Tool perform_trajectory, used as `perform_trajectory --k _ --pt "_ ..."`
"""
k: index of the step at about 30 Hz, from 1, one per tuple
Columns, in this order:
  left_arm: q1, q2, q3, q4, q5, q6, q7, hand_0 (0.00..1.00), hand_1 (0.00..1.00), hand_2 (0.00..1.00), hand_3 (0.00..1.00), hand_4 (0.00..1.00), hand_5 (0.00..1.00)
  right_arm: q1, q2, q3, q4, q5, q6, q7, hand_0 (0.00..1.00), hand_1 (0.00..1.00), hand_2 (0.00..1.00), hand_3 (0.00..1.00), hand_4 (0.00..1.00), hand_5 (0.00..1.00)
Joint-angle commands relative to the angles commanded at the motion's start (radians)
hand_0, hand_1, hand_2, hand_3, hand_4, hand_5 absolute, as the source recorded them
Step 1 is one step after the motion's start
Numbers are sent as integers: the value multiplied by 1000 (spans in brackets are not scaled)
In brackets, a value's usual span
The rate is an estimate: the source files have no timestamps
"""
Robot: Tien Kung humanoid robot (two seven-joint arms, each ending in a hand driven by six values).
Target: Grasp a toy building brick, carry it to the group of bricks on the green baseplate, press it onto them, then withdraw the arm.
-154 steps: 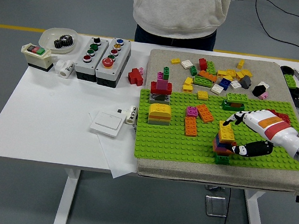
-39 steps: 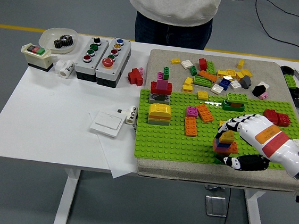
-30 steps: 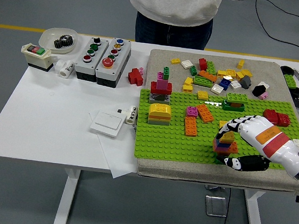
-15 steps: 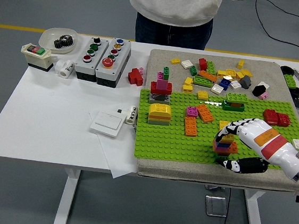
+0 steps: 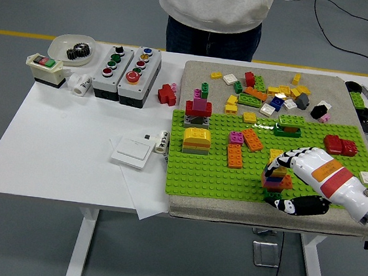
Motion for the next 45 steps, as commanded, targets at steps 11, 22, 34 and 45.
perform_trajectory --k 11,22,34,45 --pt "-1 0 3 0 -4 0 -2 739 725 718 589 639 664 -1 0 -2 -4 -7 9 -3 571 580 637 553 830 453" --pt "-3 1 6 -1 -9 0 -4 740 724 719 588 638 663 -3 1 -5 -10 -7 19 -5 566 569 630 552 830 456" --pt "0 0 2 0 -3 1 -1 739 724 718 589 639 665 -5 1 4 -3 -3 13 -3 562 566 627 550 830 457" --pt "6 1 -4 1 10 1 3 739 725 718 589 639 666 -14 10 60 24 26 -58 -2 570 587 636 556 829 456"
